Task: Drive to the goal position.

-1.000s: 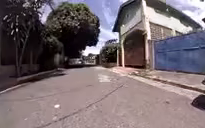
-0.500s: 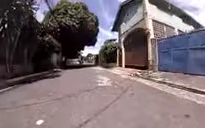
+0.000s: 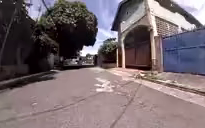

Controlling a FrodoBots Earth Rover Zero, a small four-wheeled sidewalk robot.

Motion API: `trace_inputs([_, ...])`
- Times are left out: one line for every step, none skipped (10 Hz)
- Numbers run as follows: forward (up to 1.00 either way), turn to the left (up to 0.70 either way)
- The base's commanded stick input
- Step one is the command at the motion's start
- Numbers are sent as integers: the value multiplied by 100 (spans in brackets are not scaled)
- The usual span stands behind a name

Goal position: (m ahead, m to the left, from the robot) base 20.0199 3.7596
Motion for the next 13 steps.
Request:
trace_inputs([85,0])
trace_inputs([85,0])
trace_inputs([85,0])
trace_inputs([85,0])
trace_inputs([85,0])
trace_inputs([85,0])
trace_inputs([85,0])
trace_inputs([85,0])
trace_inputs([85,0])
trace_inputs([85,0])
trace_inputs([85,0])
trace_inputs([85,0])
trace_inputs([85,0])
